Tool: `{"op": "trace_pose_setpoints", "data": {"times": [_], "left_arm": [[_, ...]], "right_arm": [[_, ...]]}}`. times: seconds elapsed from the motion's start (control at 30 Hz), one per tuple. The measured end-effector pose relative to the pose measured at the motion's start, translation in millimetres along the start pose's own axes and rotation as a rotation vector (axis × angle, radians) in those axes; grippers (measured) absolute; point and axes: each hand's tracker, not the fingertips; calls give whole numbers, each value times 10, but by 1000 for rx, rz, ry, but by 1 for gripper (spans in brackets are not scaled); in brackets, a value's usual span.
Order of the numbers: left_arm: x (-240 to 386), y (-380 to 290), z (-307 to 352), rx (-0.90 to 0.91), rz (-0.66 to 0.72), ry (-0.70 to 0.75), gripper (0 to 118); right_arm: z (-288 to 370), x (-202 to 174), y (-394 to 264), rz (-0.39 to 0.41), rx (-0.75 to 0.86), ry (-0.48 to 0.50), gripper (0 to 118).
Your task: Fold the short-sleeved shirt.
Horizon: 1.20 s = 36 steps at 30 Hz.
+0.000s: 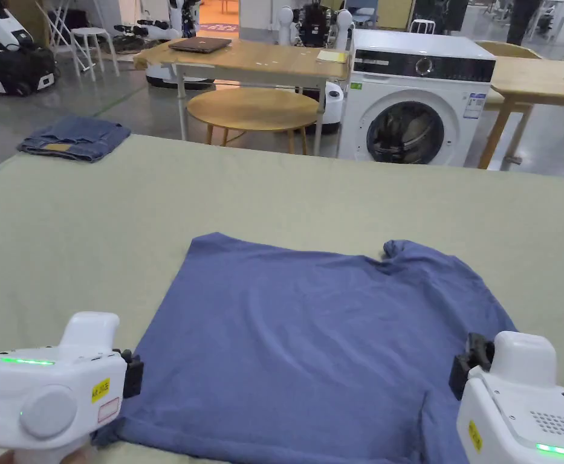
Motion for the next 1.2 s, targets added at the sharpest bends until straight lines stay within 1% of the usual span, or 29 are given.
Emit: {"op": "trace_pose_setpoints", "data": {"times": [0.03,0.07,0.13,0.2,0.23,0.37,0.43,0.47,0.5,0.53,0.57,0.6,0.63,0.67,0.73,0.77,0.8,0.83,0.87,0.9,0.93,1.03,1.13,1.17,1.2], "left_arm": [[-78,-29,-28,-40,20,-2,0],[-134,-61,-54,-70,36,3,9],[-187,-129,-83,-146,53,-14,36],[-227,-207,-174,-203,73,4,40],[-223,-237,-217,-229,79,16,47],[-213,-341,-553,-330,83,38,47],[-143,-332,-491,-283,94,59,45],[-87,-319,-471,-284,87,73,40],[-56,-312,-467,-283,34,95,32],[7,-312,-468,-285,-19,89,17],[60,-299,-460,-286,-55,75,17],[107,-278,-453,-292,-54,68,14],[95,-251,-467,-295,-57,54,7],[117,-250,-474,-299,-68,52,3],[178,-272,-482,-302,-122,77,3],[147,-268,-489,-301,-114,77,3],[143,-275,-479,-296,-117,80,3],[143,-288,-473,-291,-117,82,3],[141,-303,-471,-287,-114,83,3],[118,-310,-475,-283,-110,82,3],[106,-310,-474,-280,-108,82,3],[73,-307,-482,-276,-101,76,3],[39,-318,-485,-272,-88,68,3],[44,-317,-485,-271,-85,67,3],[43,-317,-486,-270,-85,66,3]], "right_arm": [[-14,-1,-25,-1,-10,3,0],[-23,-3,-42,-1,-19,5,0],[-41,-13,-74,4,-38,6,0],[-57,-19,-115,12,-52,9,0],[-66,-22,-133,16,-60,8,0],[-82,-7,-203,26,-95,13,0],[-80,20,-226,35,-116,12,0],[-70,42,-233,38,-122,13,0],[-57,71,-239,39,-128,13,0],[-47,105,-243,41,-136,12,0],[-33,137,-252,44,-145,13,0],[-29,178,-257,49,-165,12,0],[-31,223,-257,54,-188,10,0],[-37,273,-257,62,-221,12,0],[-39,401,-246,82,-287,-3,0],[-44,467,-245,94,-321,-24,3],[-50,547,-243,101,-352,-46,9],[-32,627,-252,105,-375,-67,29],[-42,702,-264,116,-417,-84,45],[-65,787,-288,115,-457,-96,57],[-101,870,-326,127,-508,-107,64],[-189,1081,-492,107,-642,-99,64],[-302,1175,-717,101,-768,-92,63],[-353,1187,-787,91,-801,-75,60],[-366,1195,-811,66,-770,-58,57]]}}
